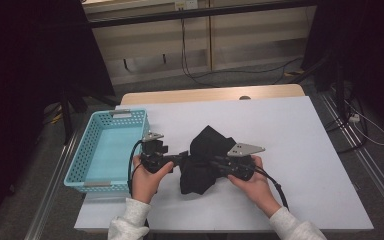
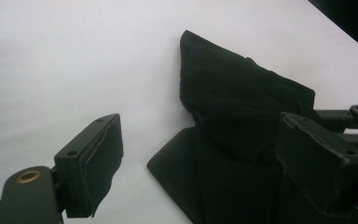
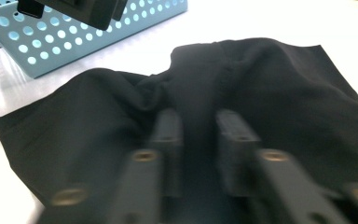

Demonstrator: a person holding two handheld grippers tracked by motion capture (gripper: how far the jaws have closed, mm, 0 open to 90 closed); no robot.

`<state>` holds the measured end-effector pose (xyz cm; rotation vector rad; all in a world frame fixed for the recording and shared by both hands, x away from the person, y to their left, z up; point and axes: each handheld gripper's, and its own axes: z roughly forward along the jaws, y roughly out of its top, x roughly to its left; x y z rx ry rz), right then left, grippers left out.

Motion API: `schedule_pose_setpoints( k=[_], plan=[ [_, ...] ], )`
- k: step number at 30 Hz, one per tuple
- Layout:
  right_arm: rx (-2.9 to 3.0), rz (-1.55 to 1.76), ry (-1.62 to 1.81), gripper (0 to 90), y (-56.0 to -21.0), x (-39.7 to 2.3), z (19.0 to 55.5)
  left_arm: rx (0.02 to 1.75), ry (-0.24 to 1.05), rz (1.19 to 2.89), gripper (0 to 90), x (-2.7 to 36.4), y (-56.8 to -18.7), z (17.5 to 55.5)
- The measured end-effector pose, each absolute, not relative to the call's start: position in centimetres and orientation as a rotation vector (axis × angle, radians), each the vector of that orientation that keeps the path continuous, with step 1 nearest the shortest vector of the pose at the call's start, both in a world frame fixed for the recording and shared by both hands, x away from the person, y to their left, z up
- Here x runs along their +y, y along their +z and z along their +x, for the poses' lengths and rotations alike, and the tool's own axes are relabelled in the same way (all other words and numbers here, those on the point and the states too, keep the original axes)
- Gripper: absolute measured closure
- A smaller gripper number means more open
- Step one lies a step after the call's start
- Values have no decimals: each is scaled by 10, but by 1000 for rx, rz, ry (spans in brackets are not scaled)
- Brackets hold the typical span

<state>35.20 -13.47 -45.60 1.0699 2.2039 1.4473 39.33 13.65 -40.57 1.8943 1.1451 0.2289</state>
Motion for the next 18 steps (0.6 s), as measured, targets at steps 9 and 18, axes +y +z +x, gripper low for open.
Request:
schedule_pose_setpoints(
  k=[9,18],
  plan=[
    [2210,1066,1422,845,-447,-159,343,1124,233,1897,155,131,-405,397],
    [2178,1115,1313,842,-451,-214,321,1095,215,1932,155,114,-411,405]
  ],
)
